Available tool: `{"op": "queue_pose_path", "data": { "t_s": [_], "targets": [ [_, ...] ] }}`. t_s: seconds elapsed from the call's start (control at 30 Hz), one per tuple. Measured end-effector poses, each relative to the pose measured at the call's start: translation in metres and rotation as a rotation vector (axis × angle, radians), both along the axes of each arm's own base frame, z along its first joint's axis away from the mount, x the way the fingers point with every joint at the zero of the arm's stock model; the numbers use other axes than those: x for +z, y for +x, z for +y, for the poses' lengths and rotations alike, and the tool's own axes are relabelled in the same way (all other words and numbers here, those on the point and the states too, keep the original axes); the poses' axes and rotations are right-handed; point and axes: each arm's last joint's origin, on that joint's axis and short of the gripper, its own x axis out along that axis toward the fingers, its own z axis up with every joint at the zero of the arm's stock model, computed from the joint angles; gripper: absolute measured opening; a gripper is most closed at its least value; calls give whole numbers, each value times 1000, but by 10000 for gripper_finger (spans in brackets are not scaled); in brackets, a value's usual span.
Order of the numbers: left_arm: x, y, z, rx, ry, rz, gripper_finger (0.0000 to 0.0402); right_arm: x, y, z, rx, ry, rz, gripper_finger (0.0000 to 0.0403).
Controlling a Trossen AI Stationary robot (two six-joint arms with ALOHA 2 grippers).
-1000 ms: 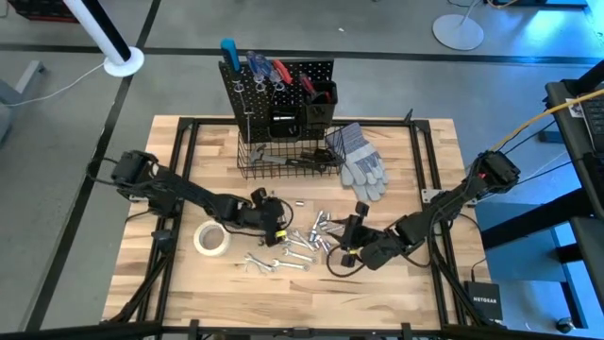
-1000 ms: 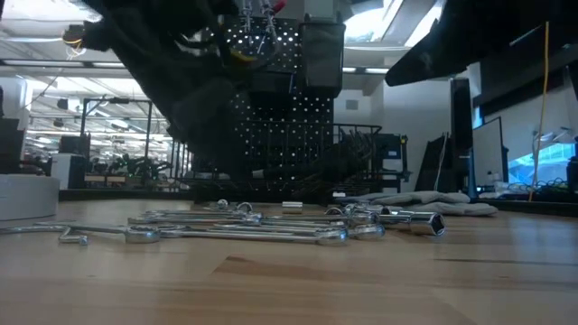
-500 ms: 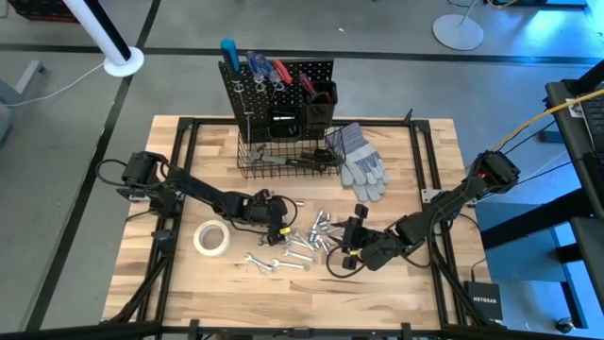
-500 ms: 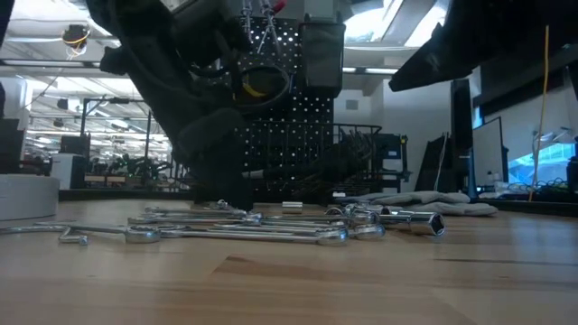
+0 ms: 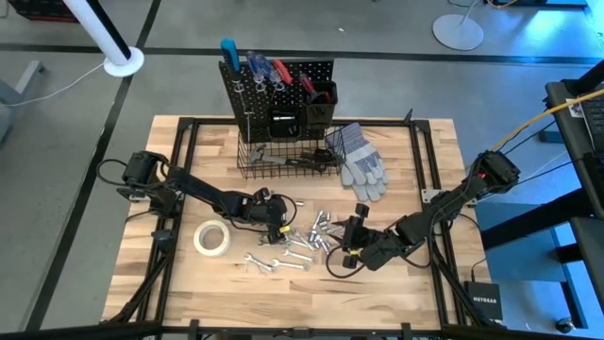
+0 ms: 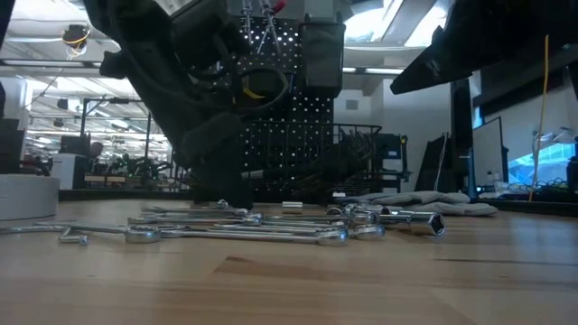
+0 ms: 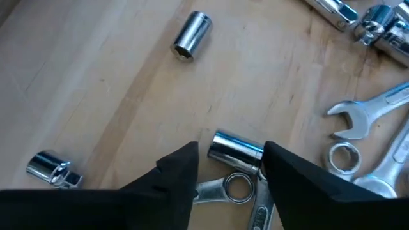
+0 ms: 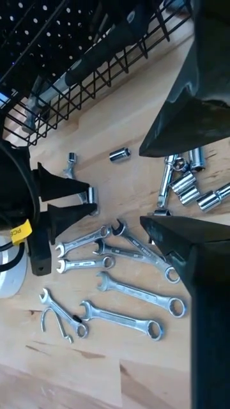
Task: Hang tools onto peg board
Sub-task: Put the socket into the left black bin on the peg board
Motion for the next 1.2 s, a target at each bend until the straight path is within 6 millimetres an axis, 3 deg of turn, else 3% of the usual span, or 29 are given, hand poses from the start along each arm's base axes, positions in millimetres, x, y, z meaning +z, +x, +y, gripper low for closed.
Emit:
{"op": "queue_pose_path", "data": {
  "t_s": [0.3, 0.73, 0.97, 1.2],
  "targets": [
    [0, 1, 1, -56, 40, -14, 105, -1, -1, 0, 0, -8, 11, 163],
    [4, -2, -5, -89, 38, -12, 101, -1, -1, -1, -2, -9, 16, 163],
    [32, -7, -15, -115, 37, -109, 102, -1, -1, -1, -2, -8, 17, 163],
    [78, -17, -15, -114, 141, -260, 106, -1, -1, -1, -2, -7, 16, 163]
  ]
}}
